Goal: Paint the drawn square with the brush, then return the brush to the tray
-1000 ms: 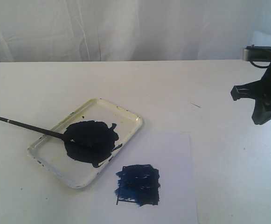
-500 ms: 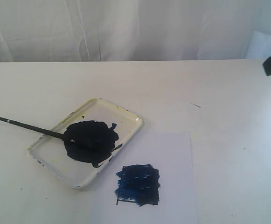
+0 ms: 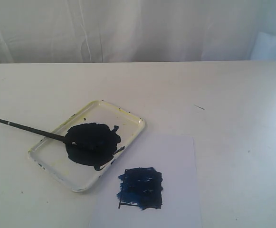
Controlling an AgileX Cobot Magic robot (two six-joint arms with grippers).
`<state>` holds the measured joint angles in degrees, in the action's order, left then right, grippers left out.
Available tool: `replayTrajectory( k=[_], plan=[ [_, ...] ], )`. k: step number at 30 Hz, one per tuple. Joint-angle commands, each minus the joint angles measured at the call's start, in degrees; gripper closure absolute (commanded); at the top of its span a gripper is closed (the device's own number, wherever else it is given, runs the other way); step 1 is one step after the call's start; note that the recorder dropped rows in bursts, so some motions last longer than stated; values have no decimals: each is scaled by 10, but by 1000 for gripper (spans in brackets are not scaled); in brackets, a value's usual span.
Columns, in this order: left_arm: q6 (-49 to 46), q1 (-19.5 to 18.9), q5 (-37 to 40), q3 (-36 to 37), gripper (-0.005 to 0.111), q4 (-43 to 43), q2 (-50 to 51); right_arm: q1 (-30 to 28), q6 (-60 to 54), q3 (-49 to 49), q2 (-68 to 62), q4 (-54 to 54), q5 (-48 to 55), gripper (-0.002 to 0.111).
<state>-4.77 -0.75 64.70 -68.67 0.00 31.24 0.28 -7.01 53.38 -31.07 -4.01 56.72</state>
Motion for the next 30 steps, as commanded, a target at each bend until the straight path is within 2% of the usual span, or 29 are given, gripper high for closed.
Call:
replayTrajectory(
  k=[1,8,14,23,30],
  plan=[
    [2,-2,43,0,107,12,-103,-3,-2,-9,99,-9,24,108],
    [2,-2,53,0,107,13,-247,-3,-2,-9,240,-13,54,108],
    [3,3,53,0,107,18,-311,-3,-4,-9,304,-6,65,108],
    [6,10,51,56,107,41,-312,-3,-12,-21,311,1,66,108],
    [9,10,-37,159,107,43,-312,-3,-18,-105,311,4,-47,108]
  ],
)
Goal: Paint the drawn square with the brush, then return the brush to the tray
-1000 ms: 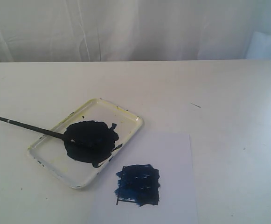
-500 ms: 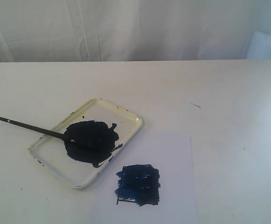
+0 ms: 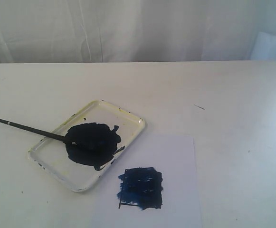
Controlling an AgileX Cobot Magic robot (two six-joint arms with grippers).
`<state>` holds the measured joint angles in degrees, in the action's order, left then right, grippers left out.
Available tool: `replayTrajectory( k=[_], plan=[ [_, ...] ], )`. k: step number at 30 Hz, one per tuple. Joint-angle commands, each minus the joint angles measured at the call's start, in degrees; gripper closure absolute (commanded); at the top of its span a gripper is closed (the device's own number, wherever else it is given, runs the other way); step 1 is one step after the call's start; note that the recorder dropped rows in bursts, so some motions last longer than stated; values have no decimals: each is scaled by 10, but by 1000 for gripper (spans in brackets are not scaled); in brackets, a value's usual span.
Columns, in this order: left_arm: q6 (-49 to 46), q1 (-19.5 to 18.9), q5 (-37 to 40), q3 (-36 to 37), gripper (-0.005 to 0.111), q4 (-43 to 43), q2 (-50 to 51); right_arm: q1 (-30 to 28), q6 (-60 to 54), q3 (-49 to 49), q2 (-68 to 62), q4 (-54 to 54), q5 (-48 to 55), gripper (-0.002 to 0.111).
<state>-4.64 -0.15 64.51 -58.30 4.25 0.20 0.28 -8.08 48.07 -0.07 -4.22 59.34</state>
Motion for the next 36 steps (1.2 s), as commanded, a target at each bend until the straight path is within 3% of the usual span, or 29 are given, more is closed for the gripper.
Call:
replayTrajectory(
  k=[1,6,13,17,18,20,25,36],
  plan=[
    [15,4,-52,72,107,0,-2,-3,-7,-67,1,6,-89,108],
    [63,4,-193,190,107,0,-2,-3,-7,-175,1,6,-234,108],
    [65,4,-504,463,107,-2,-2,-3,-7,-411,1,13,-553,108],
    [61,4,-591,572,107,-8,-2,-3,-12,-481,1,14,-604,108],
    [61,4,-601,583,107,-8,-2,-3,-24,-481,1,14,-566,108],
    [60,4,-543,583,107,-7,-2,-3,-71,-481,1,14,-526,108],
    [62,4,-521,583,107,-14,-2,-3,-62,-481,1,13,-460,108],
    [63,4,-522,583,107,-24,-2,-3,-2,-481,1,13,-459,108]
  ],
)
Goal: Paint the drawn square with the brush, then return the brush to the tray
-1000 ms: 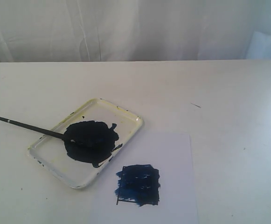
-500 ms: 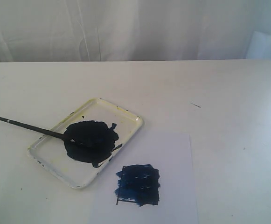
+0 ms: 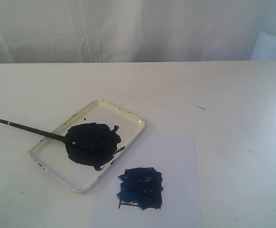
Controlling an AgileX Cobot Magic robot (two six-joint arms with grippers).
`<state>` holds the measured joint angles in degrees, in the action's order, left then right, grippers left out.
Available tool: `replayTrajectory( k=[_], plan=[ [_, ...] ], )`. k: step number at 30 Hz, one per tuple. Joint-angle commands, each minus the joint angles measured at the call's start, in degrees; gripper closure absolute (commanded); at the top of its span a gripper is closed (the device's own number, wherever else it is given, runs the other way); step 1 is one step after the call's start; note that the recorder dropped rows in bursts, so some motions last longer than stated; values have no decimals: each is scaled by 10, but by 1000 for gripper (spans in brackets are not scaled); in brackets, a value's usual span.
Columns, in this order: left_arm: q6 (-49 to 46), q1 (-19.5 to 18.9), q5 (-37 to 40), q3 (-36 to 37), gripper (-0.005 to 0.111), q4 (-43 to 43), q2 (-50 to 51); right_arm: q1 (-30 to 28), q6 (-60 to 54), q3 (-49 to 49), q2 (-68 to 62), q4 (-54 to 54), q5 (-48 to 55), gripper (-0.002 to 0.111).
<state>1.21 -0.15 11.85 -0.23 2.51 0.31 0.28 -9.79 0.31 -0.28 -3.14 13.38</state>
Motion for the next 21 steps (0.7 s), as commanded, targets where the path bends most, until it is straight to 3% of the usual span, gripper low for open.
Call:
replayTrajectory(
  k=[1,21],
  plan=[
    [5,4,4,2,107,-7,-3,-3,15,-3,3,2,1,108],
    [3,4,10,2,107,-7,-3,-3,32,-3,3,1,1,108]
  ],
)
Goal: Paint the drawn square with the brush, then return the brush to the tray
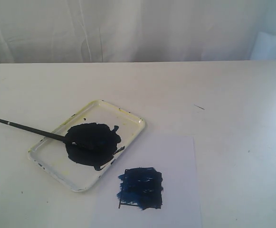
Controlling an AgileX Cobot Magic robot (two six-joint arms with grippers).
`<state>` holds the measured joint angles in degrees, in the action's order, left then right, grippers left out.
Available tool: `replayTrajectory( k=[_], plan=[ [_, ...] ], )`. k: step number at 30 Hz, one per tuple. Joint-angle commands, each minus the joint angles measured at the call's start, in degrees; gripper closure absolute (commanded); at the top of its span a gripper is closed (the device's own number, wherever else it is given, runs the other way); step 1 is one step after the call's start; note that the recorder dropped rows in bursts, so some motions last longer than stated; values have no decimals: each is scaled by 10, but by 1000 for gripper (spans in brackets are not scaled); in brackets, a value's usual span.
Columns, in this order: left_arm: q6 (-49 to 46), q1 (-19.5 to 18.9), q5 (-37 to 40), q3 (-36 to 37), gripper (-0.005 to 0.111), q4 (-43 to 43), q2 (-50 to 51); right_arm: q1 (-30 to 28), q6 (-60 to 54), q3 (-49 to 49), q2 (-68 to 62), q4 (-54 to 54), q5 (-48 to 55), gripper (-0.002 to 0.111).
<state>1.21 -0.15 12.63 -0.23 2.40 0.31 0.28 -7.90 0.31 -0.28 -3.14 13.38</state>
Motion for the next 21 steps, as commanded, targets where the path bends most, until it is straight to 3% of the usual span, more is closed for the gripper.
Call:
replayTrajectory(
  k=[1,21],
  plan=[
    [3,4,3,2,107,-6,-3,-3,26,-3,3,0,-2,108],
    [3,4,3,2,107,-6,-3,-3,39,-3,3,1,-3,108]
  ],
)
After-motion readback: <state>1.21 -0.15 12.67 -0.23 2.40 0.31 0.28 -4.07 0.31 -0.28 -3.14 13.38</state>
